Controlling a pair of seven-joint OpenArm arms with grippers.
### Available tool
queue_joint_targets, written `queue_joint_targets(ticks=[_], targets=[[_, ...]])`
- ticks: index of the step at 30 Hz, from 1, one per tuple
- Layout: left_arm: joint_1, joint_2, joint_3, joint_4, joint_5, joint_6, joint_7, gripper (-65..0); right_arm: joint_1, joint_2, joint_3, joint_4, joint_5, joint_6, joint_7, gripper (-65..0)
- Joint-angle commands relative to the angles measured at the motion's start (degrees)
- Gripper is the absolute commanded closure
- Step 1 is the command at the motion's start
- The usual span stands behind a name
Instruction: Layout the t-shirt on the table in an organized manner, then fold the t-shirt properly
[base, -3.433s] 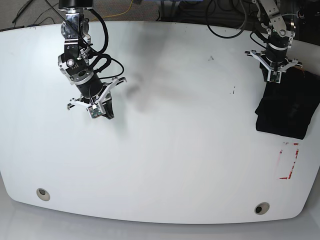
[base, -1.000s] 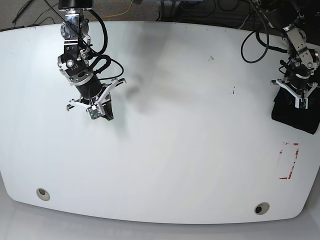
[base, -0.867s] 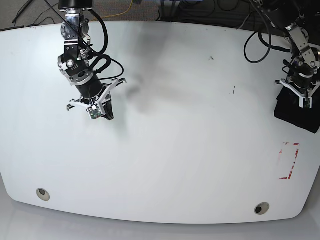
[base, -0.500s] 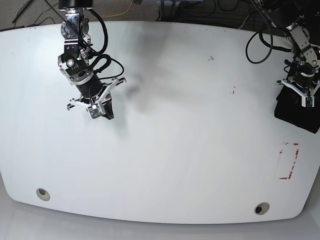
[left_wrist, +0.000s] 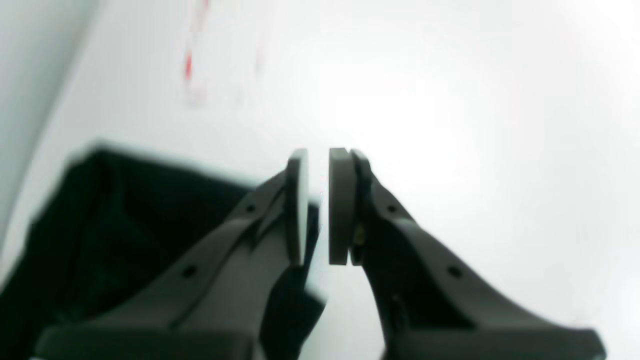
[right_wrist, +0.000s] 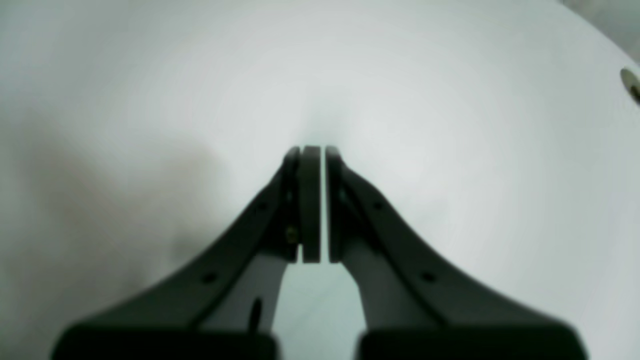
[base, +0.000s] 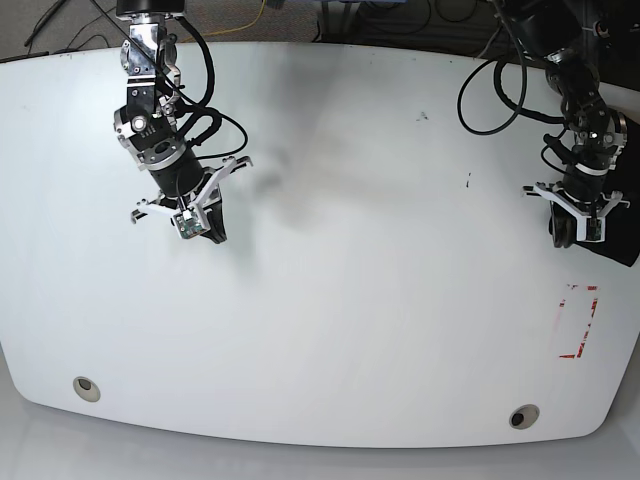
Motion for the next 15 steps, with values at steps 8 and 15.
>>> queue_joint_targets(ticks=[8, 15], targets=[[0.7, 4.3, 0.3, 9.1, -1.7, 0.3, -7.0, -6.1, -0.1, 1.2, 0.7, 5.3, 0.0, -0.1, 2.4, -1.9], [5.5, 5.7, 7.1, 9.1, -1.4, 0.7, -20.0, -6.1, -2.9, 4.4, 3.3, 4.8, 0.0, -0.1, 6.0, -1.9]])
